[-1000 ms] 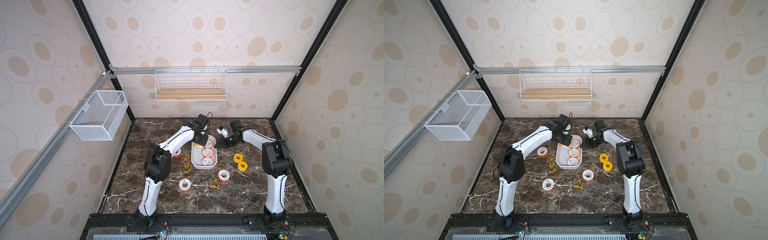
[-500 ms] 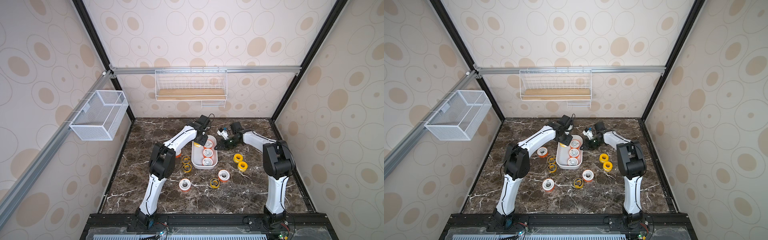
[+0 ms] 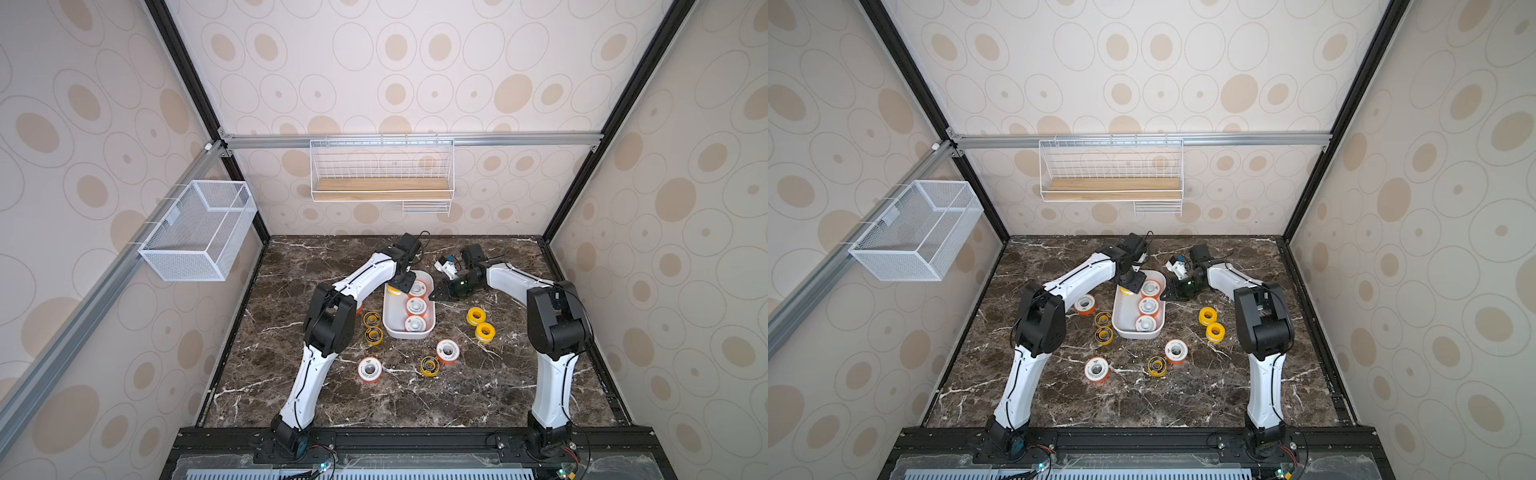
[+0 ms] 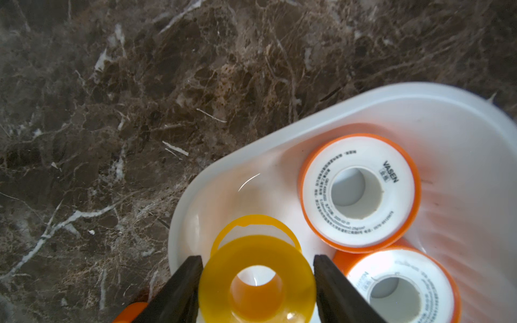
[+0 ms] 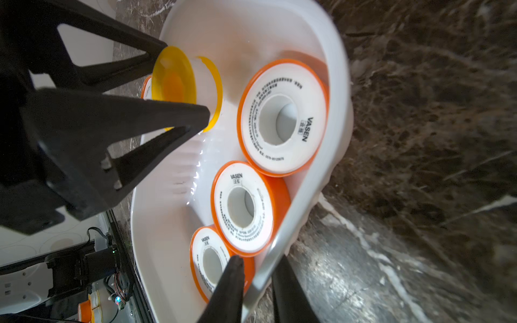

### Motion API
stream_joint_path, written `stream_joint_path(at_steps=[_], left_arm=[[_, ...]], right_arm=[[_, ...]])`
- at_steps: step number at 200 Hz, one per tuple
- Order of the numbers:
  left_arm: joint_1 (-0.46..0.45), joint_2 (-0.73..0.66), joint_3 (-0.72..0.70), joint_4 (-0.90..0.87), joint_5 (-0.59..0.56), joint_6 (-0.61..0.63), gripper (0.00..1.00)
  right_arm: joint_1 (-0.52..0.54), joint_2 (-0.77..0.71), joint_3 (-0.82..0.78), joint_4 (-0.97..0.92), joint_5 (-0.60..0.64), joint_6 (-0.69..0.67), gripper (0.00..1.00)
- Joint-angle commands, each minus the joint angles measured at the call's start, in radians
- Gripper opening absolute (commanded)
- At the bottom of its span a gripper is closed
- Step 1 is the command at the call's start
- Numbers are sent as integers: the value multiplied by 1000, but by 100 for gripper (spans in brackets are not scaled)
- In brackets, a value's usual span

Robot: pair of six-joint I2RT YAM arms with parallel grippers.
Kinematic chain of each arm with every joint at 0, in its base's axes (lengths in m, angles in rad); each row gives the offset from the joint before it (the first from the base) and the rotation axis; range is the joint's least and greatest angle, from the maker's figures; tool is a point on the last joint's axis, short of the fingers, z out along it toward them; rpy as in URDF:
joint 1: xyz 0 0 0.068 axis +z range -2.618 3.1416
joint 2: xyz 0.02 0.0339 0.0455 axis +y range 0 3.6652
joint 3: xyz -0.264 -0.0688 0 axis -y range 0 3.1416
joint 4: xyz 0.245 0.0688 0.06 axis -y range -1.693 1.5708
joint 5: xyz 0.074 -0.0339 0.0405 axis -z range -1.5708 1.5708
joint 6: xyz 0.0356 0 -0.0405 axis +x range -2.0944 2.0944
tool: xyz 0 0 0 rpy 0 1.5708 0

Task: Put the sealing tape into the storage box
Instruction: Place the sealing tape in the storage box, then pick up the sealing tape at the center of the board.

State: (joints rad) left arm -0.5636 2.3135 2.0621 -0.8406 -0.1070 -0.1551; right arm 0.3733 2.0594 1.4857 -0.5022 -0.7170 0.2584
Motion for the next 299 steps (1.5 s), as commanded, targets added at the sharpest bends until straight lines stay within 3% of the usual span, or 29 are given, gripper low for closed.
stream_joint_path(at_steps=[1,83,137,181,249,299], left_arm=[[7,14,43,19,-11,17,66],[8,50,46,60,-21,8,67],[8,-4,23,63,4,8,69],[8,-176,-94,105,17,-2,73],[24,-541,-459,201,47,-74,74],[113,-775,-708,284,193,-191,76]], right_arm=[[5,-31,-13,-36,14,-4,22],[6,-39,-22,-38,13,-5,23],[6,-52,-18,-37,23,-14,25],[5,-124,-24,-53,101,-48,36],[-48,-299,-163,-58,300,-102,45],[-80,-381,-250,-89,471,-149,54]])
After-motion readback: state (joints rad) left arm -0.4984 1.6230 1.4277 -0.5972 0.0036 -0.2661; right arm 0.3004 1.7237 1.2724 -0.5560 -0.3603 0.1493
